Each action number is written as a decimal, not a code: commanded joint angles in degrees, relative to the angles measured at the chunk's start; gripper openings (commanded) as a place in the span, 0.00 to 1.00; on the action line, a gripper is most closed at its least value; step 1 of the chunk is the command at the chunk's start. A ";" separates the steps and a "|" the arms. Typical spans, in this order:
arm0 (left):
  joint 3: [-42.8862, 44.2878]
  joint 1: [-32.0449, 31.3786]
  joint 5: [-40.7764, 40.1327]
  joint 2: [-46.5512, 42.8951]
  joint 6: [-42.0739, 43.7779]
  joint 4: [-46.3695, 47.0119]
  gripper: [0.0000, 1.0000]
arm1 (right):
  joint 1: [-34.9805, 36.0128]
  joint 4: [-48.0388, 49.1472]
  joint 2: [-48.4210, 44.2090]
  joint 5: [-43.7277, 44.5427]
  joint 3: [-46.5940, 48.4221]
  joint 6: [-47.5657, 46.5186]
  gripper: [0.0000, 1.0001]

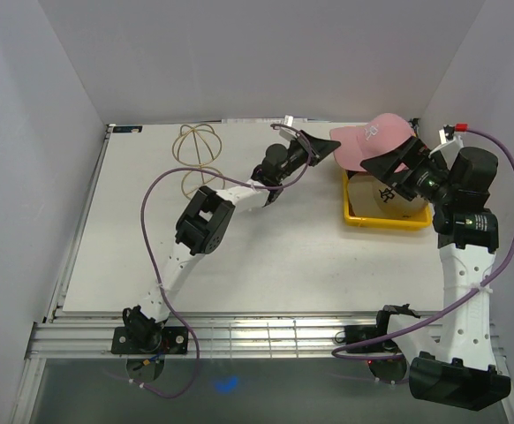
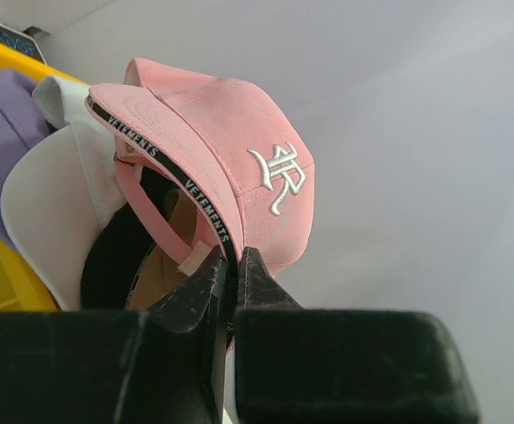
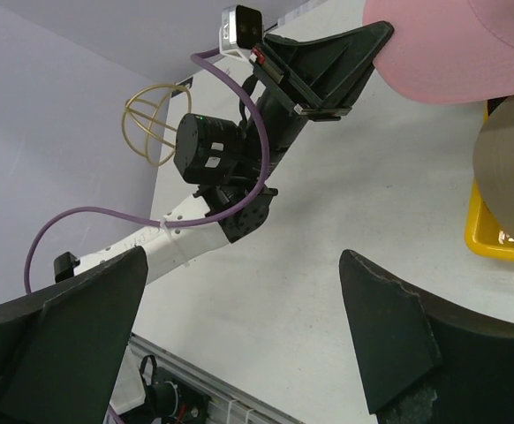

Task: Stack the hats

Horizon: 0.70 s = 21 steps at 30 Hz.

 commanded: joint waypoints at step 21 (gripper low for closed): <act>-20.34 5.74 -19.66 -39.56 9.47 -7.22 0.00 | 0.32 -0.35 6.97 -4.09 17.05 6.78 0.95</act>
